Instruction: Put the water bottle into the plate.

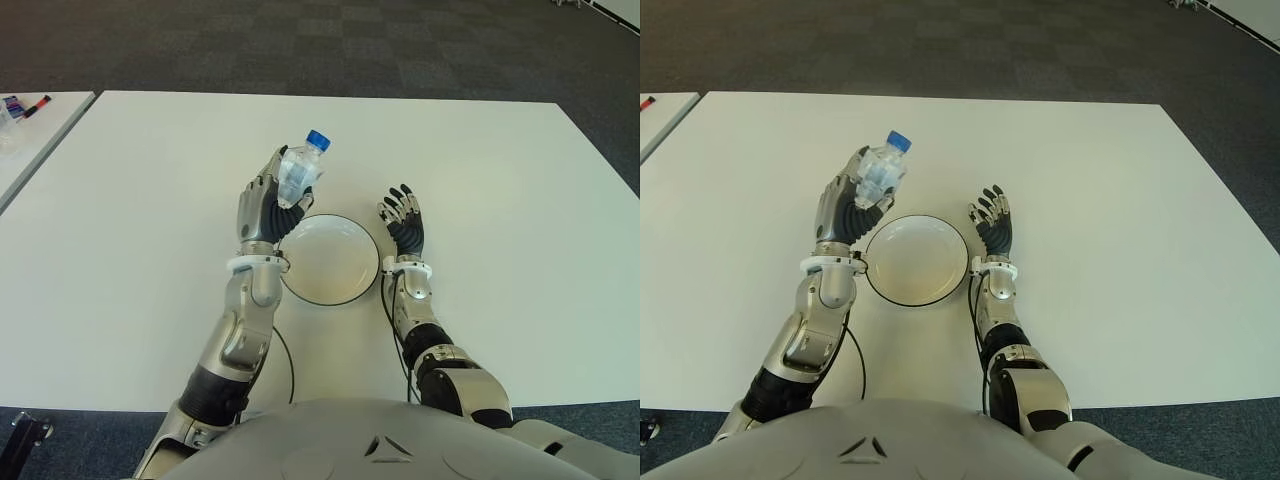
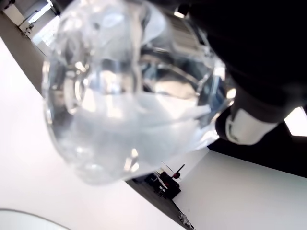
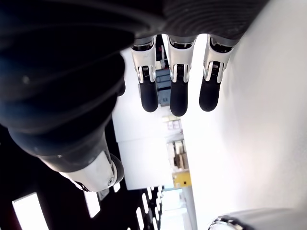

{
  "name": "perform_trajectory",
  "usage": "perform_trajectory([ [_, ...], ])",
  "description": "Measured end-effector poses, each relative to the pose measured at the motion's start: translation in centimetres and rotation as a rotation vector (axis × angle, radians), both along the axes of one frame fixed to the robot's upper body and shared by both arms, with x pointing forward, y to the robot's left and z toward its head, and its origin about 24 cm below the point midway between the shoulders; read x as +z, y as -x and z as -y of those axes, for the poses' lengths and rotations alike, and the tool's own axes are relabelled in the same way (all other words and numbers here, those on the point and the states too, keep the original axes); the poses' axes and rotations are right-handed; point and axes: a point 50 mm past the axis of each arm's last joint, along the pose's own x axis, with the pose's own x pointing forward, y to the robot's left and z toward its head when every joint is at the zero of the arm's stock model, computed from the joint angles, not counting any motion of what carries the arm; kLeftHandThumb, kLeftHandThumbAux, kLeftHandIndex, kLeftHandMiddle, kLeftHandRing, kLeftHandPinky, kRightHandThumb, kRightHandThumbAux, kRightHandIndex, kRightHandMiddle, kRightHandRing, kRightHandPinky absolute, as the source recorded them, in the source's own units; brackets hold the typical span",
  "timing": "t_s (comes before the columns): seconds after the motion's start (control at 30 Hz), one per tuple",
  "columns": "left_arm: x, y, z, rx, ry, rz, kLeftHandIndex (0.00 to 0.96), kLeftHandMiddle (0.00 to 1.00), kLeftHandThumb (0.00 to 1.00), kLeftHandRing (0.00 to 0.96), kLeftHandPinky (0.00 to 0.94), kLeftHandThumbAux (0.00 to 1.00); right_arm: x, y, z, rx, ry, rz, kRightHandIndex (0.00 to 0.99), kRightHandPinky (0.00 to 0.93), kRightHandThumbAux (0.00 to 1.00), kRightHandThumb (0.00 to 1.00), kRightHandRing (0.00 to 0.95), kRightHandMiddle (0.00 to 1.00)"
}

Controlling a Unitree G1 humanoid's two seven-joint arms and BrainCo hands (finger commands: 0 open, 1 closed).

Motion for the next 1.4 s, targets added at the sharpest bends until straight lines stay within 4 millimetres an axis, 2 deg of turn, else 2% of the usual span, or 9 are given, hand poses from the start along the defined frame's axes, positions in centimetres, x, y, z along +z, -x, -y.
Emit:
perform_trajectory([
  [0.2,-1.3,0.1,0.9,-0.050,0.011,-0.031,0.407,0.543,0.857,0.870,0.863,0.664,0.1,0.0,-0.1,0.007,0.007,0.002,0.092,0.228,0.802,0.069,0.196,0.188],
  [0.57,-2.1,0.2,1.6,-0.109,0.027,-0.037,0.405,0.541,0.857,0.867,0.859,0.665,0.1,0.0,-0.1,0.003,0.005,0.003,0.104,0.227,0.828,0.074,0.198,0.194],
  [1.4,-4.6,0.2,2.8,-0.211,0.058,-0.192,0.404,0.542,0.856,0.861,0.846,0.665,0.1,0.0,-0.2,-0.003,0.010,0.006,0.109,0.238,0.802,0.090,0.210,0.207],
])
